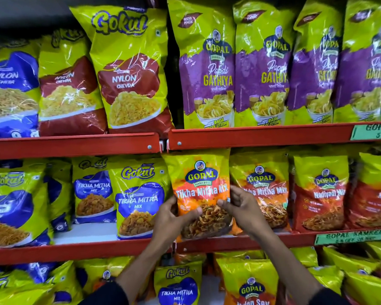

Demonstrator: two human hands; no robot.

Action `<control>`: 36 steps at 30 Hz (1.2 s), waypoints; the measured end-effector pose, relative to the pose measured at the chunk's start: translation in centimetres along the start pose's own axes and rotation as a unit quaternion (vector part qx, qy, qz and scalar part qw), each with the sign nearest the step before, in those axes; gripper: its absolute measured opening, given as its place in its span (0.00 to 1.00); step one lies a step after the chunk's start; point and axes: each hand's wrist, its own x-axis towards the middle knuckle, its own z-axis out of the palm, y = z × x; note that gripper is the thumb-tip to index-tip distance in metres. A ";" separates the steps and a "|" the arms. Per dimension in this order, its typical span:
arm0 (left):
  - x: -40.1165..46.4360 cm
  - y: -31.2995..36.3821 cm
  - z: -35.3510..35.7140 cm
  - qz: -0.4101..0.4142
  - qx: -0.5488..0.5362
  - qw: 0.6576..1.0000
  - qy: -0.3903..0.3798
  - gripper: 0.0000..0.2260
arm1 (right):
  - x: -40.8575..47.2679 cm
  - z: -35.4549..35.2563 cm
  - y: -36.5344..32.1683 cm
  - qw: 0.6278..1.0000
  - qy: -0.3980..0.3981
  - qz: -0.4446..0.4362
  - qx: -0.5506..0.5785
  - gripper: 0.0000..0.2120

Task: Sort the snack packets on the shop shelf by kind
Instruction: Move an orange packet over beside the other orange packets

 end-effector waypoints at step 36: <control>7.1 2.9 4.6 -0.080 -0.110 0.943 0.304 0.16 | 7.8 3.1 1.7 0.929 0.328 0.124 0.122 0.10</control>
